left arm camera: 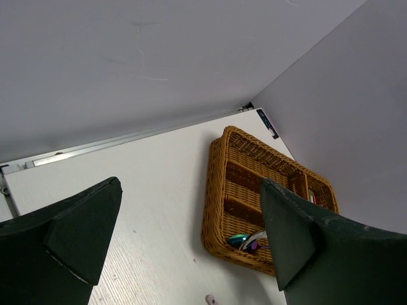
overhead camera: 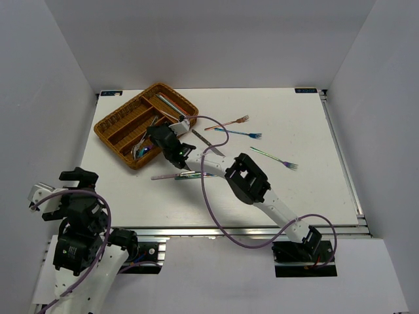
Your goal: Sort the eating utensils into containers
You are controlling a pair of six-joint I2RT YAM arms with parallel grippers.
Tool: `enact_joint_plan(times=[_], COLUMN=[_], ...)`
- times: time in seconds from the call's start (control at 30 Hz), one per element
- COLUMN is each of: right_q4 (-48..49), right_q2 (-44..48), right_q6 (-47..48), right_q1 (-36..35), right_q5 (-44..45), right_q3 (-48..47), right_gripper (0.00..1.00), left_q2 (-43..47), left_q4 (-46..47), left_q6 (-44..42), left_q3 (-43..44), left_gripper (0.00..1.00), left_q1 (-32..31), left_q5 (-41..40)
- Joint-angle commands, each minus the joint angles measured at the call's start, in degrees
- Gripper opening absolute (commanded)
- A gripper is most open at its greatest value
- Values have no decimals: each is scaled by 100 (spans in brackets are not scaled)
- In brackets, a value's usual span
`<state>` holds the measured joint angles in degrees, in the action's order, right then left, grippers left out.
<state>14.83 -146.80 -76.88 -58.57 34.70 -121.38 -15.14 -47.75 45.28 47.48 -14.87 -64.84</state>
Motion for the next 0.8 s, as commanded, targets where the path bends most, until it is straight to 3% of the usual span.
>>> enact_joint_plan(times=[0.0, 0.07, 0.13, 0.23, 0.33, 0.37, 0.43, 0.57, 0.77], right_q4=[-24, 89, 99, 178, 248, 327, 468, 451, 935], right_q2=[-94, -94, -85, -68, 99, 256, 415, 923, 2602], right_q6=[-126, -3, 68, 313, 551, 586, 762, 1412, 3106], right_q1=[47, 47, 47, 47, 47, 38, 38, 38, 47], right_q5=[573, 608, 600, 521, 337, 301, 283, 327, 616], right_q3=[-439, -369, -342, -342, -202, 33, 211, 378, 2152], right_gripper=[0, 0, 7, 25, 53, 68, 89, 89, 89], left_q2=[19, 37, 63, 90, 107, 99, 81, 20, -33], left_q4=[107, 160, 239, 301, 336, 354, 415, 503, 608], left_q6=[-150, -194, -291, -353, -406, -432, -484, -607, -722], left_q3=[-55, -73, -99, -117, -134, -143, -152, -169, -196], left_gripper=[98, 98, 98, 98, 98, 98, 98, 98, 98], left_q1=[-94, -103, -130, -139, -147, -147, -147, -147, -156], left_q5=[120, 173, 270, 340, 402, 411, 498, 648, 788])
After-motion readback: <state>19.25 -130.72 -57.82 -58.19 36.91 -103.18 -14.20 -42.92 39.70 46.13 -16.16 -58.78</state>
